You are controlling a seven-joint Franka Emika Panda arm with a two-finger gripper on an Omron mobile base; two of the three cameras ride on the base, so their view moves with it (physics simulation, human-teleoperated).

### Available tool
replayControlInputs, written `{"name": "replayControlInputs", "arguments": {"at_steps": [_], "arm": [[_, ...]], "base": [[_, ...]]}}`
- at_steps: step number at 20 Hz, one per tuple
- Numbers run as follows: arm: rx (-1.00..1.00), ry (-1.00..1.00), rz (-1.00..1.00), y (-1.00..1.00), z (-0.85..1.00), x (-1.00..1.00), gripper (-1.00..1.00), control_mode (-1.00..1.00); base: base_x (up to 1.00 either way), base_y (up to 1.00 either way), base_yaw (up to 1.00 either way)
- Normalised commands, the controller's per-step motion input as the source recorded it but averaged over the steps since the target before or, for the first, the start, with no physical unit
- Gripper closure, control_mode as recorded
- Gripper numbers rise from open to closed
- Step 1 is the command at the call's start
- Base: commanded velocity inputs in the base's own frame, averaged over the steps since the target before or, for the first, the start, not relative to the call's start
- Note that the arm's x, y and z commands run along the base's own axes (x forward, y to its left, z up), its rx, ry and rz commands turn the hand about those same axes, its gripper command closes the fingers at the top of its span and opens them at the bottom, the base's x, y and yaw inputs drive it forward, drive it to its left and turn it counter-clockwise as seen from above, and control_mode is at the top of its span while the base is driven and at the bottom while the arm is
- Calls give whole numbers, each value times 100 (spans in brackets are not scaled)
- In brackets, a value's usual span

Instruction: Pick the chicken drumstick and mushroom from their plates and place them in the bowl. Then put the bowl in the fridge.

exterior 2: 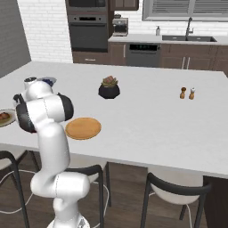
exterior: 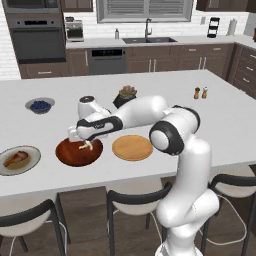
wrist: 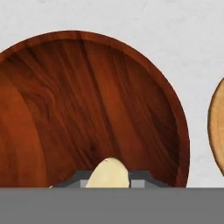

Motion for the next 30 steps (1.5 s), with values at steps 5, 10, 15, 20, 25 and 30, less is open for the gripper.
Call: {"name": "replayControlInputs", "arguments": {"at_steps": [5, 10, 15, 20, 25, 30], "arm": [[0, 0, 0, 9, -40, 0, 100, -100], [0, 0, 0, 4, -31, 0, 100, -100], [0, 0, 0, 1, -8, 0, -100, -100], [0, 0, 0, 0, 0, 0, -100, -100], [0, 0, 0, 0, 5, 0, -100, -100], [0, 0, -3, -6, 63, -16, -100, -100]], "base": [[0, 0, 0], [0, 0, 0], [0, 0, 0], [0, 0, 0], [0, 0, 0], [0, 0, 0]]}}
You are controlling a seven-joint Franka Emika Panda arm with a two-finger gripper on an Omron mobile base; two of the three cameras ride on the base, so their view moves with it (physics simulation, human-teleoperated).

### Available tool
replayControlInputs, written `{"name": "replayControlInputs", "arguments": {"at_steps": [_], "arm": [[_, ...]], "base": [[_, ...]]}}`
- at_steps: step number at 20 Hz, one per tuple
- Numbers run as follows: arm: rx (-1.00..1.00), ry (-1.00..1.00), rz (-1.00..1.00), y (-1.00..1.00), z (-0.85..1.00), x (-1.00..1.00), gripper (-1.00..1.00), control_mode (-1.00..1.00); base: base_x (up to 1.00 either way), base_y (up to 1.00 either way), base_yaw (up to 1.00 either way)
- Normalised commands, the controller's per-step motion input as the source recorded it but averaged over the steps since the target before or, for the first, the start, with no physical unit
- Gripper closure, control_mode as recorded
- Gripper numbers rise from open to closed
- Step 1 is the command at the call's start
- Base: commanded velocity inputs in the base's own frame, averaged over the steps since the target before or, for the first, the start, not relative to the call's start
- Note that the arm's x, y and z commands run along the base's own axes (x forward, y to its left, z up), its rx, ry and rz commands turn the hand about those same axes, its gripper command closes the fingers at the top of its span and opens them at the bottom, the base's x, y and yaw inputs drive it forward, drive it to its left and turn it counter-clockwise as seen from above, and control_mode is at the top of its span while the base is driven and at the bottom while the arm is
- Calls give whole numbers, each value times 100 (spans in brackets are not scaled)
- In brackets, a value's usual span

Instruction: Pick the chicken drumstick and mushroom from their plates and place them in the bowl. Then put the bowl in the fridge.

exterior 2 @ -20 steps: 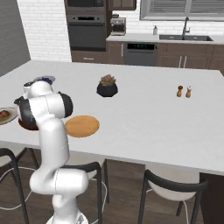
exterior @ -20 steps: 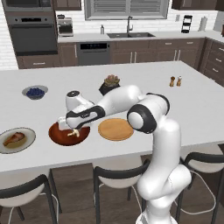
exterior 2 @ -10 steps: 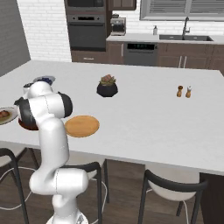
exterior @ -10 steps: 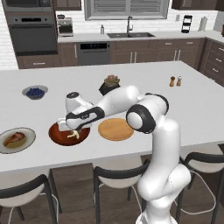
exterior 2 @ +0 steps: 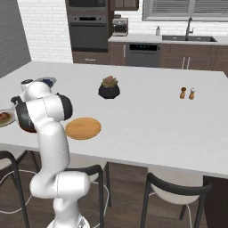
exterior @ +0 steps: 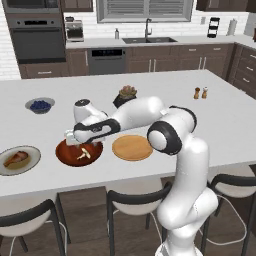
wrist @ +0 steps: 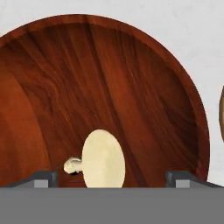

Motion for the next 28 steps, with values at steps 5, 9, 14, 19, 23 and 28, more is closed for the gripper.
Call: {"name": "replayControlInputs", "arguments": {"at_steps": [5, 9, 14, 19, 23, 28], "arm": [[1, 0, -4, -78, 64, -73, -100, -100], [5, 0, -2, -100, 49, -97, -100, -100], [8, 0, -1, -100, 38, -89, -100, -100], [10, 1, -2, -100, 46, -66, -100, -100], [8, 12, 0, -100, 65, -37, -100, -100], [-5, 19, 6, -74, 8, -1, -100, -100]], "base": [[0, 0, 0], [0, 0, 0], [0, 0, 0], [0, 0, 0], [0, 0, 0], [0, 0, 0]]}}
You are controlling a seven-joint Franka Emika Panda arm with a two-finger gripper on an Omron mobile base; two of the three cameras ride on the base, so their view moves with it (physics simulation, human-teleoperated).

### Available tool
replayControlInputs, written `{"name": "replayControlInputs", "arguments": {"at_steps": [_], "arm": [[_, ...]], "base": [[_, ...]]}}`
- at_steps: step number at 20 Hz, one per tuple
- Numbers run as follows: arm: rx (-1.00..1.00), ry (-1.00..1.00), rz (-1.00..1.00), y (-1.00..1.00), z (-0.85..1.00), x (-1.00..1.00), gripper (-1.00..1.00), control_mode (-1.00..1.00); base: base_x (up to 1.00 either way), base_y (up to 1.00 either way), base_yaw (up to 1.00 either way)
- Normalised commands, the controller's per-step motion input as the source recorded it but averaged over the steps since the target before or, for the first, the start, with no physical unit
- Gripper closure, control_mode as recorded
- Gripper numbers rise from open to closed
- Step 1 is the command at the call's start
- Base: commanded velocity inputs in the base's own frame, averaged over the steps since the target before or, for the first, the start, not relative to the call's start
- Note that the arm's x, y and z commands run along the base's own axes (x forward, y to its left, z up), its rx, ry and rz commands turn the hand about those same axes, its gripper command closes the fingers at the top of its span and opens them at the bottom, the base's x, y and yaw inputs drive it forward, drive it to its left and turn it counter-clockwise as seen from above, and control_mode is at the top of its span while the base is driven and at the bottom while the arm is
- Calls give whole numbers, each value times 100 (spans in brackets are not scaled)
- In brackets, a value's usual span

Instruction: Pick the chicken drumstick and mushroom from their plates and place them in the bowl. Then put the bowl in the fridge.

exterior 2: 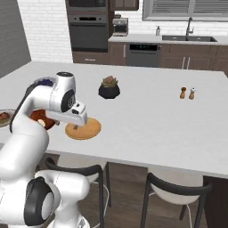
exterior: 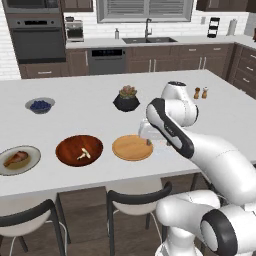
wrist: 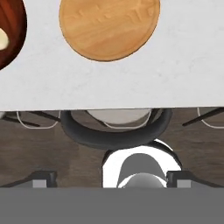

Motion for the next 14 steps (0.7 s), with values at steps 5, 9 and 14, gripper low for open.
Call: {"name": "replayControlInputs", "arguments": {"at_steps": [5, 9, 14], "arm": [[-14, 18, 5, -40, 0, -1, -100, -100], [-10, 13, 0, -36, -1, -21, -100, -100], [-1, -7, -16, 9, -15, -66, -100, -100]], "base": [[0, 0, 0], [0, 0, 0], [0, 0, 0]]}}
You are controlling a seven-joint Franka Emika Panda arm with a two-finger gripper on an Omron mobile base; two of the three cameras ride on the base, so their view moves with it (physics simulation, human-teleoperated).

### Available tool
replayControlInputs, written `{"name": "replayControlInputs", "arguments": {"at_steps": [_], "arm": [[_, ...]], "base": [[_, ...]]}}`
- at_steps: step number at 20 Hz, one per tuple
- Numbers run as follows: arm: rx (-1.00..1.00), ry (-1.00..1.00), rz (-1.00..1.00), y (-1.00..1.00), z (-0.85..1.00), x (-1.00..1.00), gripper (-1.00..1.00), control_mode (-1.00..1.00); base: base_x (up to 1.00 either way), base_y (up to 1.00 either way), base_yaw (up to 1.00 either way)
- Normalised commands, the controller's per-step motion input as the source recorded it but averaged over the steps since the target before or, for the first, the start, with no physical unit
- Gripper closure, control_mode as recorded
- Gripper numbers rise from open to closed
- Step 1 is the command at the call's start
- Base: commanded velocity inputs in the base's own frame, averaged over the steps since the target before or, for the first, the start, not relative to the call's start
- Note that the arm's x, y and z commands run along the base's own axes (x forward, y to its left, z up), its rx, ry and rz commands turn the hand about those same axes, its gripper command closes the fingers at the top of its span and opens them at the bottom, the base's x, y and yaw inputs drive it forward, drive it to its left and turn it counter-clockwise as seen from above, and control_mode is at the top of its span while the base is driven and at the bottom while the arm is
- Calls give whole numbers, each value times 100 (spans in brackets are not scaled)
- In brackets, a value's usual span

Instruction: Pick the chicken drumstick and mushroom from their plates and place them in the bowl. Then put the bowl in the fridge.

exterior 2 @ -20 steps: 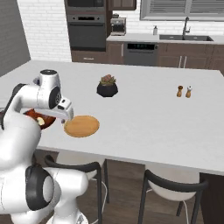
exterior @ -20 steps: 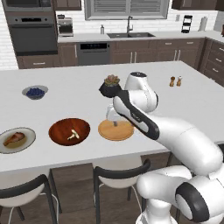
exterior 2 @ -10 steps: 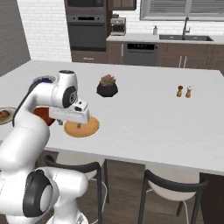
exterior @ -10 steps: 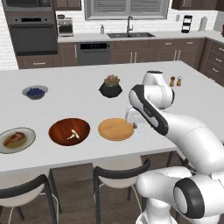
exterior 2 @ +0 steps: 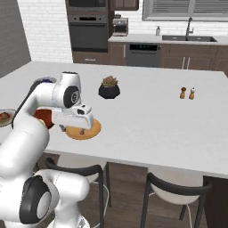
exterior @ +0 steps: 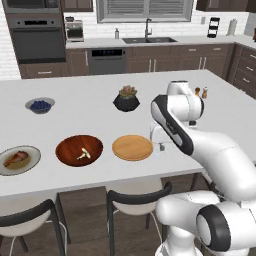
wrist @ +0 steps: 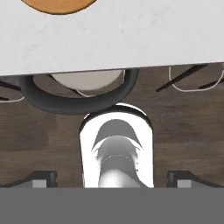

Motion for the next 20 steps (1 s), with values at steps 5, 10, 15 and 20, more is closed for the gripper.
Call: {"name": "replayControlInputs", "arguments": {"at_steps": [5, 10, 15, 20], "arm": [[-2, -16, -14, 6, -1, -60, -100, -100], [-1, -3, -10, -2, 0, -24, -100, -100], [0, 0, 0, -7, 0, -2, -100, 100], [0, 0, 0, 0, 0, 0, -100, 100]], "base": [[0, 0, 0], [0, 0, 0], [-2, 0, 0], [-19, 67, 0]]}}
